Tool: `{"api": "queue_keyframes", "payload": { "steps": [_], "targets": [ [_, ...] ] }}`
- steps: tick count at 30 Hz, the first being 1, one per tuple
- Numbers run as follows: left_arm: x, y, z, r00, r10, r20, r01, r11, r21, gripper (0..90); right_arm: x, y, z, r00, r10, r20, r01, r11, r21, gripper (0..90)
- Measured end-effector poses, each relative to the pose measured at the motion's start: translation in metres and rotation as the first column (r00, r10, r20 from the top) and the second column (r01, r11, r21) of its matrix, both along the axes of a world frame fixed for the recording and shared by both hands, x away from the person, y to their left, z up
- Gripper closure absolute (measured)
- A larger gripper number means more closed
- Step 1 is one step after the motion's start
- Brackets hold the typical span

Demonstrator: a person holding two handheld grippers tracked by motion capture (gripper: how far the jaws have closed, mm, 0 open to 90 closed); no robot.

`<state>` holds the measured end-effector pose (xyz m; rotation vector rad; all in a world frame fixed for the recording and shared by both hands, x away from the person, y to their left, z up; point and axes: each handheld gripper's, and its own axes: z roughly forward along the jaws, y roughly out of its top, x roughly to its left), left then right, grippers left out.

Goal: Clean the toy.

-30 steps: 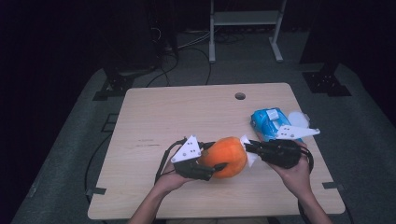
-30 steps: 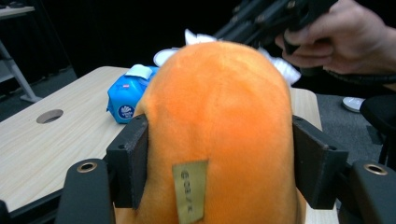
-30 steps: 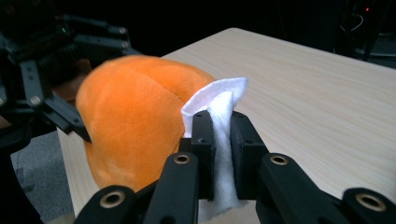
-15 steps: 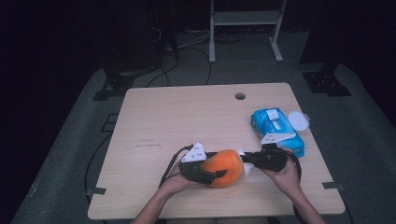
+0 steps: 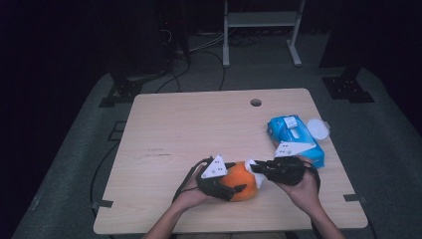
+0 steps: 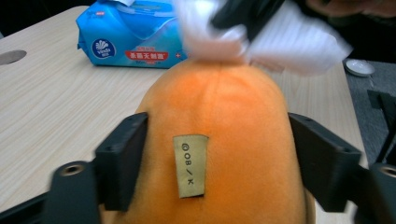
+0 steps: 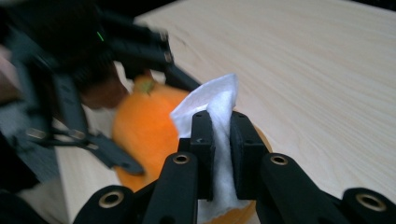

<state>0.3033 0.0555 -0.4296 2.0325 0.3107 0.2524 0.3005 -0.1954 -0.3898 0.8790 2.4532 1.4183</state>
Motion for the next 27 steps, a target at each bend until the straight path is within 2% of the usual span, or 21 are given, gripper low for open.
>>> {"api": "queue_keyframes", "payload": {
  "steps": [4, 8, 10, 12, 13, 16, 20, 24, 27],
  "targets": [
    [0.006, 0.013, 0.003, 0.9990, -0.037, -0.026, 0.036, 0.9986, -0.038, 15.9, 0.004, -0.006, -0.008, 0.9996, -0.007, -0.026, 0.007, 1.0000, 0.005, 80.5],
    [0.012, 0.023, -0.001, 0.9972, -0.039, -0.064, 0.035, 0.9980, -0.052, 10.8, 0.008, -0.016, -0.013, 0.9986, -0.040, -0.035, 0.040, 0.9992, 0.000, 80.2],
    [0.015, 0.024, -0.006, 0.9952, -0.037, -0.090, 0.032, 0.9976, -0.062, 10.3, 0.010, -0.022, -0.015, 0.9973, -0.052, -0.051, 0.053, 0.9985, 0.012, 80.2],
    [0.014, 0.022, -0.010, 0.9950, -0.049, -0.087, 0.044, 0.9975, -0.056, 12.0, 0.011, -0.023, -0.016, 0.9972, -0.048, -0.057, 0.049, 0.9985, 0.023, 80.2],
    [0.013, 0.020, -0.012, 0.9957, -0.050, -0.078, 0.046, 0.9977, -0.050, 15.7, 0.010, -0.023, -0.015, 0.9973, -0.047, -0.056, 0.049, 0.9986, 0.022, 80.3],
    [0.012, 0.018, -0.013, 0.9963, -0.037, -0.078, 0.034, 0.9987, -0.039, 24.3, 0.006, -0.016, -0.008, 0.9989, -0.038, -0.027, 0.038, 0.9993, 0.007, 80.3],
    [0.010, 0.015, -0.014, 0.9966, -0.036, -0.074, 0.034, 0.9991, -0.024, 24.9, -0.001, 0.003, 0.002, 0.9998, 0.011, 0.017, -0.011, 0.9999, 0.002, 80.2],
    [0.009, 0.015, -0.016, 0.9967, -0.031, -0.074, 0.029, 0.9992, -0.029, 24.8, -0.006, 0.017, 0.007, 0.9973, 0.058, 0.044, -0.058, 0.9983, 0.007, 80.2],
    [0.009, 0.015, -0.016, 0.9969, -0.025, -0.075, 0.023, 0.9993, -0.030, 24.8, -0.006, 0.014, 0.007, 0.9977, 0.041, 0.053, -0.041, 0.9991, -0.012, 80.2]
  ]
}}
